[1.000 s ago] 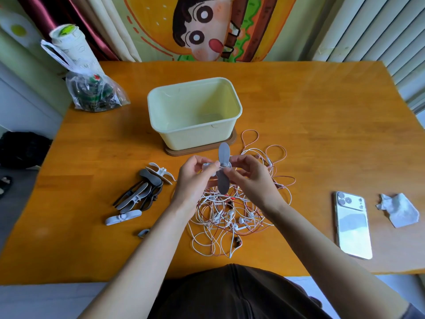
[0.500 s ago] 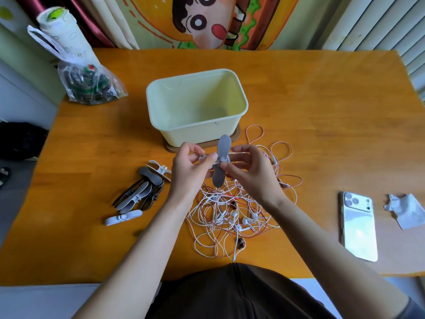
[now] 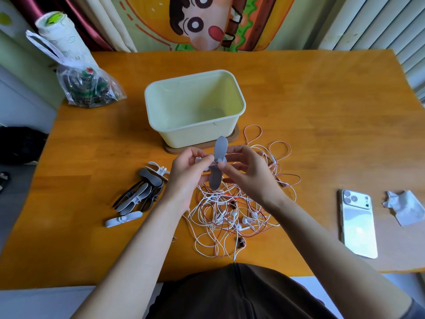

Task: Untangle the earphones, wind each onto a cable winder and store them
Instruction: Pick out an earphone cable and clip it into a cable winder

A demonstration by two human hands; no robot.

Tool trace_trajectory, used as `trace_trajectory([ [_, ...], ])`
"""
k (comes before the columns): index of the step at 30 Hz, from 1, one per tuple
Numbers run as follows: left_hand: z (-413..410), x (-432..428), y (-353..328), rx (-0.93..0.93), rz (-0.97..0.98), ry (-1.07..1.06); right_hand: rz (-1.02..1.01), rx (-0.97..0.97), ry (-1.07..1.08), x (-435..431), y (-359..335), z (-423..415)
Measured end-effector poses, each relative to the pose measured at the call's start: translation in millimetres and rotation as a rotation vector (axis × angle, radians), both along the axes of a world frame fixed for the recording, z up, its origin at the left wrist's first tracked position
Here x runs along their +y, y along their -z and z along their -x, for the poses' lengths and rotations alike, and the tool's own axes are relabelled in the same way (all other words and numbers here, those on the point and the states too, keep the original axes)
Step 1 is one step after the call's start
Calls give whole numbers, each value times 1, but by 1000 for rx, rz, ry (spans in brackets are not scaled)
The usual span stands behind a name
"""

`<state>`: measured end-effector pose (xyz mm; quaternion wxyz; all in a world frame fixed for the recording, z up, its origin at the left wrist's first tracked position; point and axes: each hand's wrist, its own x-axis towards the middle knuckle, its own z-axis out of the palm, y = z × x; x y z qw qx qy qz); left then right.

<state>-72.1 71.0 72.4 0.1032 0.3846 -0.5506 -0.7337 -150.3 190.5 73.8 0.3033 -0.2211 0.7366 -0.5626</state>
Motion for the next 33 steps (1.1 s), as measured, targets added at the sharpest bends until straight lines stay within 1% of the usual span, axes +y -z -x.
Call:
trace_trajectory([
  [2, 0, 2, -1, -1, 70, 17, -23, 51, 3, 0, 1, -2],
  [4, 0, 5, -3, 10, 77, 23, 5, 8, 31, 0, 2, -2],
  [7, 0, 6, -7, 72, -41, 29, 78, -116, 79, 3, -1, -1],
  [9, -1, 5, -9, 129, -121, 57, 107, -158, 100, 4, -2, 1],
  [11, -4, 5, -8, 158, -101, 94, 139, -188, 115, 5, -3, 1],
  [13, -6, 5, -6, 158, -17, 146, 156, -201, 130, 6, -3, 1],
  [16, -8, 6, -2, 127, 215, 234, 150, -166, 138, 6, -2, -1],
  [18, -9, 5, 0, 108, 310, 235, 141, -133, 137, 6, -1, -1],
  [21, -10, 4, 1, 103, 351, 207, 130, -79, 143, 6, 0, -2],
  [25, -10, 0, 3, 90, 405, 235, 116, -3, 161, 6, 2, -2],
  [29, -9, 4, 3, 63, 421, 210, 85, 115, 157, 8, 1, -3],
  [31, -8, 9, 1, 38, 404, 165, 80, 169, 162, 7, 1, -5],
  [33, -5, 15, 0, -1, 341, 95, 78, 215, 178, 6, 2, -6],
])
